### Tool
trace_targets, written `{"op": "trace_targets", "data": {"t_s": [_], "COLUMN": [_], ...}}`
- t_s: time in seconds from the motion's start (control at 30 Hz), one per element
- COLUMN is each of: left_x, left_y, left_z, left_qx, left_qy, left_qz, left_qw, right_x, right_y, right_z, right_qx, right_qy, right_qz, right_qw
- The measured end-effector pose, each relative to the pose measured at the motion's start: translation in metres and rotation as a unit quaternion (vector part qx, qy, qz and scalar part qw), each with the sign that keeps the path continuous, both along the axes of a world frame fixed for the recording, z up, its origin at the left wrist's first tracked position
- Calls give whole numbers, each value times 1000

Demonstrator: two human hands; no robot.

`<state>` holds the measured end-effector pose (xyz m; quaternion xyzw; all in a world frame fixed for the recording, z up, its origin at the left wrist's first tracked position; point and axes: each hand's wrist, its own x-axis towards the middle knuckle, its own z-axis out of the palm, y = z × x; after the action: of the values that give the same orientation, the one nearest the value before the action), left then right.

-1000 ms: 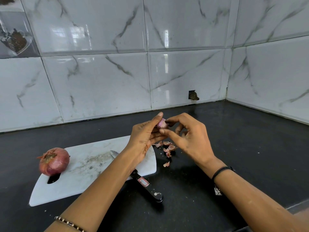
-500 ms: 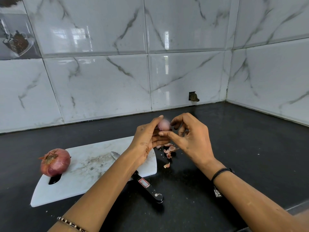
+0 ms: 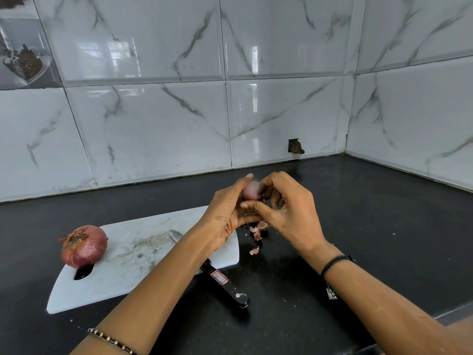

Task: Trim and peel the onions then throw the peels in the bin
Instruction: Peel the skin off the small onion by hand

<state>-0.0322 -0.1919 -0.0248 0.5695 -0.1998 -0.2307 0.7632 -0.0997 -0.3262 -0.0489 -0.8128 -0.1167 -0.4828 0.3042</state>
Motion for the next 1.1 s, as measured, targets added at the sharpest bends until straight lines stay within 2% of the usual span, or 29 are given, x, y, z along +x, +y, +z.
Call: {"op": "trace_targets", "data": {"t_s": [0.3, 0.73, 0.9, 1.1], "left_x": [1, 4, 9, 13], "left_y": [-7, -3, 2, 4], "left_z": [-5, -5, -4, -4], "left_qx": [-23, -20, -26, -28], "left_qy": [-23, -8, -8, -21], "left_qz": [49, 33, 60, 76], "left_qw": [998, 999, 998, 996], "right_x": [1, 0, 0, 2], "right_y": [0, 2, 1, -3], "right_z": [0, 2, 1, -1], "right_qx": [17, 87, 55, -13], "right_qy": [0, 42, 37, 30], "right_qz": [-1, -2, 12, -23], "right_qw": [1000, 995, 998, 999]}}
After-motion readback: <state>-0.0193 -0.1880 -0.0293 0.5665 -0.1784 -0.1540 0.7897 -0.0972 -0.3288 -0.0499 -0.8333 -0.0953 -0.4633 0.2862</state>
